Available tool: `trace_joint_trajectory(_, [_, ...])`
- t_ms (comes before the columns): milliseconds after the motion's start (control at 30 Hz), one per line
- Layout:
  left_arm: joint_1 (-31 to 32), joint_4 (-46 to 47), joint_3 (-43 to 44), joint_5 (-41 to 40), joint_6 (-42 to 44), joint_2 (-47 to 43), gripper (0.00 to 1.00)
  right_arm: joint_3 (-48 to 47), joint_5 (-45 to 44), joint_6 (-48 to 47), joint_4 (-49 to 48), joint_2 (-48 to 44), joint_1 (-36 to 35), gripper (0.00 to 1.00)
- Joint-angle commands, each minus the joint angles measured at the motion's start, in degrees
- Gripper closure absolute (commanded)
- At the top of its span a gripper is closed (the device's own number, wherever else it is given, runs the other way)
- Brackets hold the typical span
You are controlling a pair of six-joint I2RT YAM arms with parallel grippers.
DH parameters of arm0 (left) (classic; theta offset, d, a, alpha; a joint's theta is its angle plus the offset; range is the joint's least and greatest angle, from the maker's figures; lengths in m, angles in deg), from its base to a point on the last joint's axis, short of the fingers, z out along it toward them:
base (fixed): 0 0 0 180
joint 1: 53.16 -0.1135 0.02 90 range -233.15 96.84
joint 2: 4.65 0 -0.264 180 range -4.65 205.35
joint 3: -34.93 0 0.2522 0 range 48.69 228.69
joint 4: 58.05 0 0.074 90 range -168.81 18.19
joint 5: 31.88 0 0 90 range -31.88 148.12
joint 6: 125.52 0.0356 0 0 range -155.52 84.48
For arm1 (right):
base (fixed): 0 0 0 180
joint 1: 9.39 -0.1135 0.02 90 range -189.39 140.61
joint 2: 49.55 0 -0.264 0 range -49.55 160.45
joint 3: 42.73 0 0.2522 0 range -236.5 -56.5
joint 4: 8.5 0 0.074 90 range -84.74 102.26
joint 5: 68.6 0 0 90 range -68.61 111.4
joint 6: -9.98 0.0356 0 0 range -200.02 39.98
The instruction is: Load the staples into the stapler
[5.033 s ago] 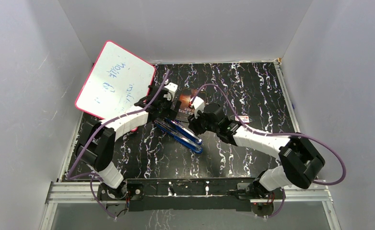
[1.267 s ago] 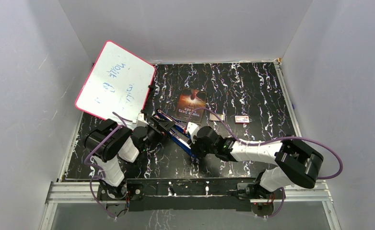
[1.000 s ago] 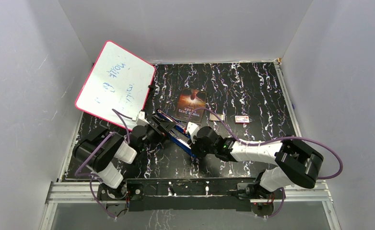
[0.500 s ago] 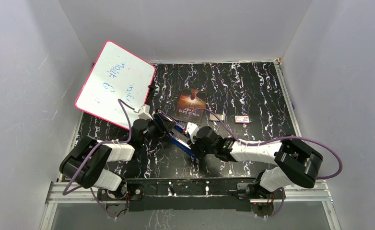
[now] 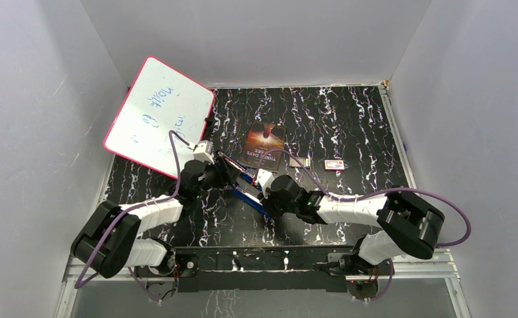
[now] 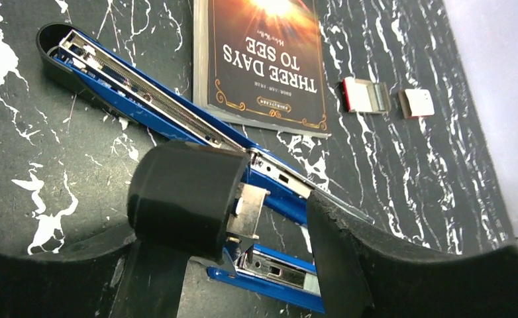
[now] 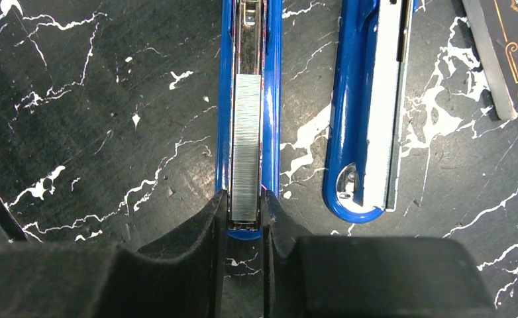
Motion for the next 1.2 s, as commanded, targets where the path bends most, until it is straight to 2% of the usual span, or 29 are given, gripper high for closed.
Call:
trace_joint_trajectory(0, [1.33,-3.63,3.26,-0.01,4.96,-1.55,0.41,1.05,-1.39,-1.07,-8.04,0.83,-0.37,0.97])
trace_joint_trajectory(233, [3.32,-8.41,5.94,-0.92,8.97,-2.46,0.41,2.39,-3.85,-1.72,-15.71,-0.24,-0.33,0.87])
trace_joint_trajectory(500, [6.29,-11.41,7.21,-1.43,11.04,-2.82,0.37,4.04,-3.51,-1.93,-19.83,1.72,-0.36,0.92])
trace_joint_trajectory(767, [8.78,-14.48,8.94,-2.80,12.21,-3.82,0.24,6.54,-5.95,0.02,-24.08,-1.79,-0.29,0.75])
trace_joint_trajectory(967, [11.88,-14.67,9.68,-2.91,13.19,-2.39,0.21,11.03,-9.47,1.72,-29.70,-7.47,-0.28,0.61])
trace_joint_trajectory(1167, [13.86,-14.23,8.93,-3.91,14.54,-1.22,0.20,13.46,-10.92,2.68,-30.82,-12.00,-0.28,0.55])
